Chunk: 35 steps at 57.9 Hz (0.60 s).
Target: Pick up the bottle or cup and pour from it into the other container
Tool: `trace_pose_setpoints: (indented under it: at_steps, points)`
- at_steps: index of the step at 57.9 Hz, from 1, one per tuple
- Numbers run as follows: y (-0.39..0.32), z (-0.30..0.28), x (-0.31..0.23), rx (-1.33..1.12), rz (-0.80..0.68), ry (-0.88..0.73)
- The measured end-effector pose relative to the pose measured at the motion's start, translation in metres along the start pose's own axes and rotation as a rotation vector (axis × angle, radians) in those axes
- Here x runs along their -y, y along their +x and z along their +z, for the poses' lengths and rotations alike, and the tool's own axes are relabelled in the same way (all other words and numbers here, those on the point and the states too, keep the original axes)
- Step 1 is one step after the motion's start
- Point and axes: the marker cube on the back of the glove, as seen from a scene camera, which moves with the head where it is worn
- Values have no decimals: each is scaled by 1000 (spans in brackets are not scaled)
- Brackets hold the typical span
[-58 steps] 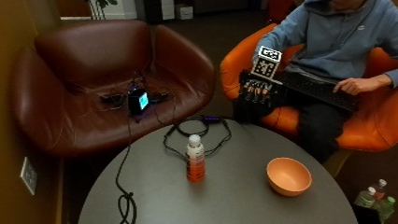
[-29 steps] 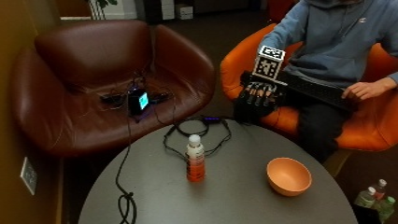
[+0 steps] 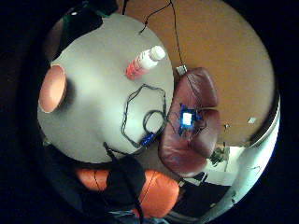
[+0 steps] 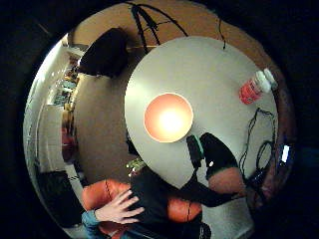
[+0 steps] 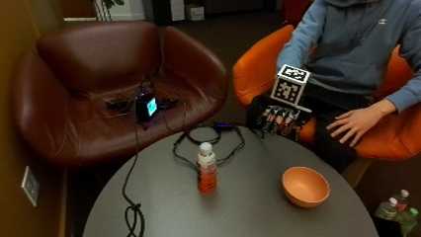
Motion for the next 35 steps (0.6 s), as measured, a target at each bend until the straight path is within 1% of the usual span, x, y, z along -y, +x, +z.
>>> trace_pose_setpoints:
  at_steps: [6,19,35]
  points:
    - [-2,4,12,-8,-2,-16]
    - [-5,6,32,6,6,26]
    - [-5,11,70,8,29,-5]
